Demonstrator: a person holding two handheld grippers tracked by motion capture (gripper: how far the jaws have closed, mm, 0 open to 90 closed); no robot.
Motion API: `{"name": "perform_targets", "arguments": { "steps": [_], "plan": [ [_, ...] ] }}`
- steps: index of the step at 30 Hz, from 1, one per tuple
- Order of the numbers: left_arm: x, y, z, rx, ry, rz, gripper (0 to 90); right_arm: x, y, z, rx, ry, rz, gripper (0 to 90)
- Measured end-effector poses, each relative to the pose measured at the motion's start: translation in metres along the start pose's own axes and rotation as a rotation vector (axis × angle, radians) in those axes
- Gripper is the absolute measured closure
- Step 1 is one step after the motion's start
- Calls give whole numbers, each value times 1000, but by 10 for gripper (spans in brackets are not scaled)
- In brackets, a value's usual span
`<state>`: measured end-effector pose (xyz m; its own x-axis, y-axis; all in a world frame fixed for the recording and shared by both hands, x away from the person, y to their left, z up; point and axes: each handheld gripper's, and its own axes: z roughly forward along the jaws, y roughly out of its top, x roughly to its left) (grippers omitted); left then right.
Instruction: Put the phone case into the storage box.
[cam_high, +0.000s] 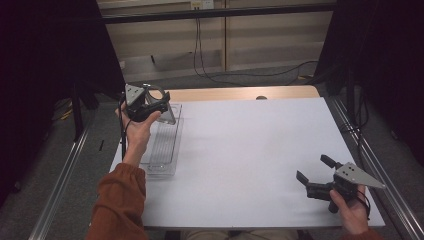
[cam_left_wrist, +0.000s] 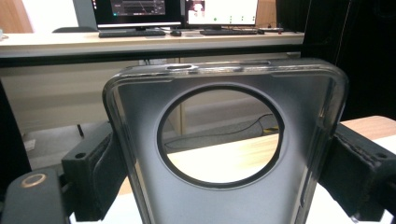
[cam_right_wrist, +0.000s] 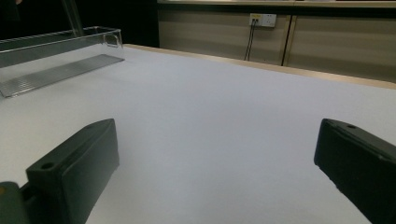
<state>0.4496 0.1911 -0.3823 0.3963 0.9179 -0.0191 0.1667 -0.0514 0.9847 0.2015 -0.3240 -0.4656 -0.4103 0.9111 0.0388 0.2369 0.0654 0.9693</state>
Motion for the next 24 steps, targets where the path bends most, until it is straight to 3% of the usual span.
{"name": "perform_targets", "arguments": {
  "steps": [4, 7, 10, 12, 17, 20, 24],
  "plan": [
    [1, -4, 6, 2, -5, -8, 114, 0, 0, 0, 1, 1, 2, 0],
    [3, -7, 9, 22, 6, 10, 114, 0, 0, 1, -1, -3, 0, 0],
    [5, -11, 14, 18, 19, 3, 114, 1, 0, 1, 0, -2, 1, 0],
    [7, -14, 18, 15, 6, -12, 114, 0, 0, 1, 0, 0, 1, 0],
    [7, -18, 22, 29, 30, -2, 114, 0, -1, 1, 1, 1, 2, 0],
    [7, -19, 26, 16, 14, -13, 113, 0, -1, 1, 1, 4, 1, 0],
    [5, -19, 31, 37, 18, -4, 113, 1, -1, 1, 3, 4, -1, 0]
  ]
}}
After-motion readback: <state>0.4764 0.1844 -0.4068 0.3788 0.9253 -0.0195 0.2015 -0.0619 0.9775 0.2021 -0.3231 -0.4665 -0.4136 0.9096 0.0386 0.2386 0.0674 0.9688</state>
